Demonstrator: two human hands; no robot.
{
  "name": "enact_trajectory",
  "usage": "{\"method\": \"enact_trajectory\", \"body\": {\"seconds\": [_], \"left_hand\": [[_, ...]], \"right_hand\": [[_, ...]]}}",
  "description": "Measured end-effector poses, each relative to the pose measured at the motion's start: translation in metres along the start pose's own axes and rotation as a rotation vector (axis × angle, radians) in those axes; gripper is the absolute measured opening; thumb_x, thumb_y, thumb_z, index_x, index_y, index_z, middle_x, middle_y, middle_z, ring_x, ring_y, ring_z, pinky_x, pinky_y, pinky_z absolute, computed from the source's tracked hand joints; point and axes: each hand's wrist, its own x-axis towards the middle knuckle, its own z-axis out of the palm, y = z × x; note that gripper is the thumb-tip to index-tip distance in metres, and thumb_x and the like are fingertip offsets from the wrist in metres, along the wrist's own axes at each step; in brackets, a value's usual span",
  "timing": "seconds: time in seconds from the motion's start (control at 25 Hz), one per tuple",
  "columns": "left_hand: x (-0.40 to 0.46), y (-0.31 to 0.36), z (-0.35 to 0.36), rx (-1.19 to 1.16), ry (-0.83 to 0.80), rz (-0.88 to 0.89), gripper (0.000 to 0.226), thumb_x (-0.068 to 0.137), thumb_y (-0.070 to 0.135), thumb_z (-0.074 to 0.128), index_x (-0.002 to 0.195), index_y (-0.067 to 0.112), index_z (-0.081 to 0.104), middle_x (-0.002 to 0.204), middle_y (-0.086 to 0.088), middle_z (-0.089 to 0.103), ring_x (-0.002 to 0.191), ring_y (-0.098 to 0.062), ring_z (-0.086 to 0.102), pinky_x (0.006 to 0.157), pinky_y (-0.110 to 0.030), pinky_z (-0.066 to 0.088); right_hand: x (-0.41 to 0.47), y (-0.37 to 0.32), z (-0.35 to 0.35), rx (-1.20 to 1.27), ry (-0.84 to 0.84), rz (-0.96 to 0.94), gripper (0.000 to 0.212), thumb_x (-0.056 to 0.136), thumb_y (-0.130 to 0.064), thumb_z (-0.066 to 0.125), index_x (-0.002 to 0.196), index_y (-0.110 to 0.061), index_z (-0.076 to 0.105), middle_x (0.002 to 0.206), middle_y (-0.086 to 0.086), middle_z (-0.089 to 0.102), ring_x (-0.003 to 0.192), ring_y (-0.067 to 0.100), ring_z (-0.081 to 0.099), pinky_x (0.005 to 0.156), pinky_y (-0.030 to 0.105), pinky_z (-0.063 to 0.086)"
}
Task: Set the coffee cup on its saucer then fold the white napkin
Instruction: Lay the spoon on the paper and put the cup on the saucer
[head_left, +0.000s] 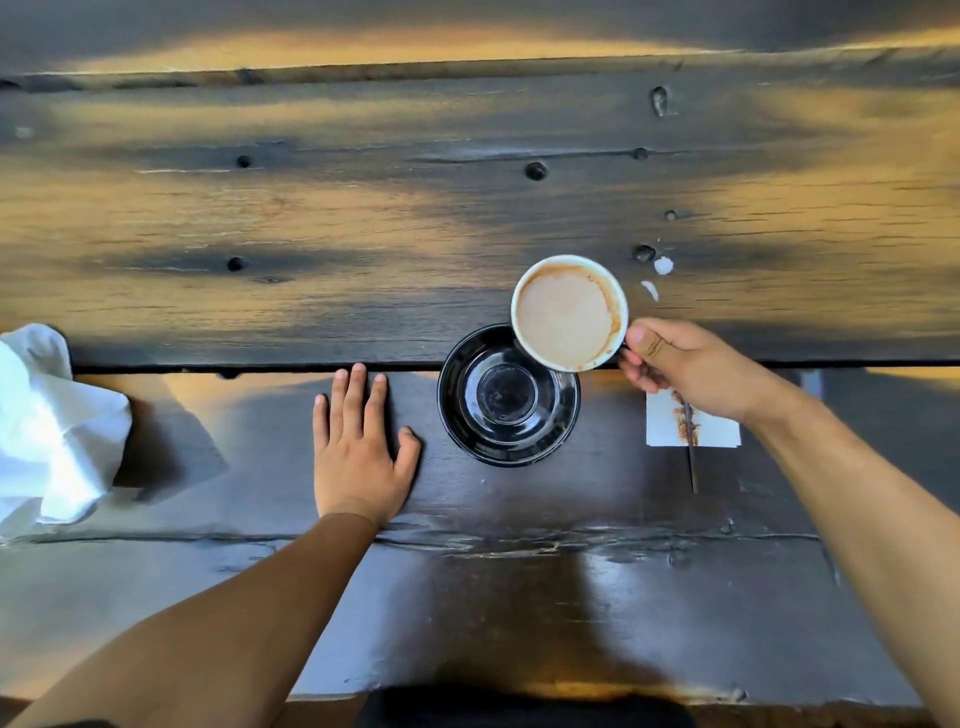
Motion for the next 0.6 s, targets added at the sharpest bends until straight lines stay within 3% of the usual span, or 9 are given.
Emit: {"method": "enact_trajectory", "body": {"seconds": [0.2, 0.4, 0.6], "left_hand": [[0.0, 0.001, -0.003, -0.014, -0.005, 0.003, 0.071, 0.091, 0.042, 0.037, 0.153, 0.009, 0.035, 0.164, -0.013, 0.024, 0.155, -0.027, 0.012, 0.124, -0.052, 0.012], [-0.001, 0.0, -0.002, -0.021, -0.003, 0.005, 0.07, 0.091, 0.042, 0.038, 0.152, 0.008, 0.036, 0.164, -0.013, 0.024, 0.154, -0.028, 0.014, 0.124, -0.052, 0.012], [-0.001, -0.001, -0.002, -0.023, -0.006, 0.008, 0.07, 0.092, 0.042, 0.038, 0.153, 0.009, 0.034, 0.165, -0.013, 0.023, 0.155, -0.027, 0.012, 0.125, -0.052, 0.011]], "right_hand": [[0.003, 0.004, 0.023, -0.085, -0.105, 0.022, 0.038, 0.105, -0.032, 0.038, 0.078, -0.007, 0.05, 0.075, 0.009, 0.051, 0.059, 0.011, 0.043, 0.059, 0.013, 0.038], [0.008, 0.011, 0.031, -0.187, -0.158, 0.01, 0.046, 0.101, -0.052, 0.038, 0.077, -0.017, 0.053, 0.07, 0.015, 0.051, 0.062, 0.012, 0.044, 0.064, 0.023, 0.037], [0.01, 0.009, 0.035, -0.257, -0.179, 0.015, 0.042, 0.1, -0.051, 0.036, 0.074, -0.022, 0.053, 0.064, -0.003, 0.052, 0.063, 0.015, 0.043, 0.065, 0.037, 0.036]]}}
